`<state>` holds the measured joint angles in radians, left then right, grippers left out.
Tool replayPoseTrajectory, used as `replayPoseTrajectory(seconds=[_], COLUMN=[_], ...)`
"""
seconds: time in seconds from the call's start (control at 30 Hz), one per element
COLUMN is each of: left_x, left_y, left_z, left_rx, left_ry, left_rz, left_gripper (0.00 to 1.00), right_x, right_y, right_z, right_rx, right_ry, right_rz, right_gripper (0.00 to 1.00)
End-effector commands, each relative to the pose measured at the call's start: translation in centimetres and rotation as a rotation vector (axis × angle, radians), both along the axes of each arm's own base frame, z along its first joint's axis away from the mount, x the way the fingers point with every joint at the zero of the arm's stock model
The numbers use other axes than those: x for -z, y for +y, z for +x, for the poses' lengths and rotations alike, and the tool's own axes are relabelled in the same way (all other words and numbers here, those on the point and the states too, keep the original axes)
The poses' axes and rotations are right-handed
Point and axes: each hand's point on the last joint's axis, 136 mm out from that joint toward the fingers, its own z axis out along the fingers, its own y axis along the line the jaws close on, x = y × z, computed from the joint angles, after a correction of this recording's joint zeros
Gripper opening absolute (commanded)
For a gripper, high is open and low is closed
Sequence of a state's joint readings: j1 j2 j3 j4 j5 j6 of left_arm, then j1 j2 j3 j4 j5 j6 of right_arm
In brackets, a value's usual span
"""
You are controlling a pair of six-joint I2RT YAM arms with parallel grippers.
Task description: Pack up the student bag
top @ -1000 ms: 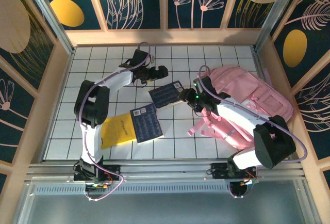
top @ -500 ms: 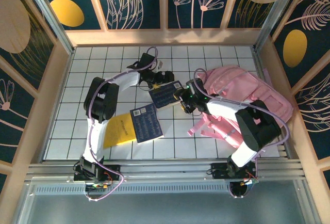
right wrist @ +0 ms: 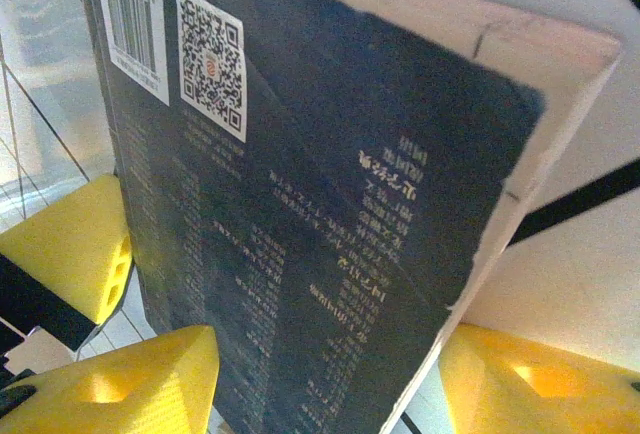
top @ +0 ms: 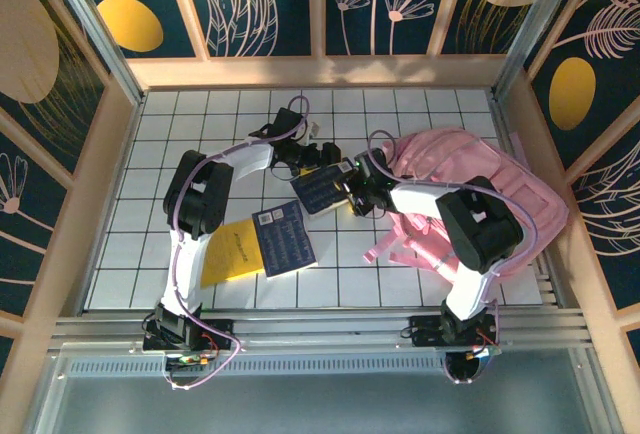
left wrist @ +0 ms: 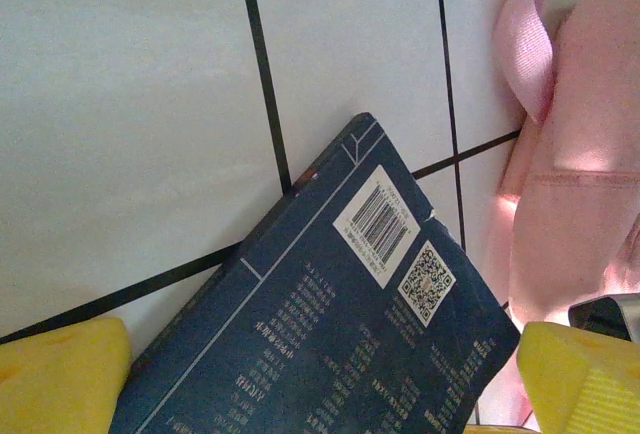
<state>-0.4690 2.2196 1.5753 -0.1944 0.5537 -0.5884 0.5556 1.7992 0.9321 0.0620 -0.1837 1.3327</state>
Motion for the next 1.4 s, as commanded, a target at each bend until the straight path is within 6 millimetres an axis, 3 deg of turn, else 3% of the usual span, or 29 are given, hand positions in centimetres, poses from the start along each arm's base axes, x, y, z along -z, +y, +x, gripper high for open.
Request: replayPoseTrajectory(seconds=[0.0, 0.27, 0.57, 0.73, 0.97, 1.23, 1.37], left_x=[1.7, 2.0, 2.2, 2.3, 2.1, 1.6, 1.1], left_y=[-0.5, -0.2, -0.2, -0.1, -0.4, -2.3, -1.9], left_z=[-2.6, -2.9, -2.6, -2.6, -2.8, -4.8, -4.7], left_rx=[0.033, 0.027, 0.016, 0.016, 0.011, 0.049, 0.034], left_ry=[0.099, 0.101, 0.099, 0.099, 0.109, 0.138, 0.119], left_rz=[-0.017, -0.006, -0.001, 0.002, -0.015, -0.066, -0.046], left_gripper=[0.99, 0.99, 0.99, 0.99, 0.99, 0.99, 0.99], right_x=[0.2, -0.9, -0.8, -0.4, 0.9, -2.3, -4.9], right_y=[-0.5, -2.9, -3.2, -2.4, -0.2, 2.2, 1.4], right_z=[2.5, 3.6, 1.6, 0.9, 2.3, 5.3, 5.8], right_rx=[-0.008, 0.009, -0.042, -0.086, -0.122, -0.159, -0.127], right_ry=[-0.058, -0.087, -0.035, -0.023, -0.035, -0.153, -0.225], right_rz=[-0.011, -0.024, -0.065, -0.085, 0.011, 0.096, 0.104], right_gripper=[0.61, 0.61, 0.63, 0.64, 0.62, 0.57, 0.53])
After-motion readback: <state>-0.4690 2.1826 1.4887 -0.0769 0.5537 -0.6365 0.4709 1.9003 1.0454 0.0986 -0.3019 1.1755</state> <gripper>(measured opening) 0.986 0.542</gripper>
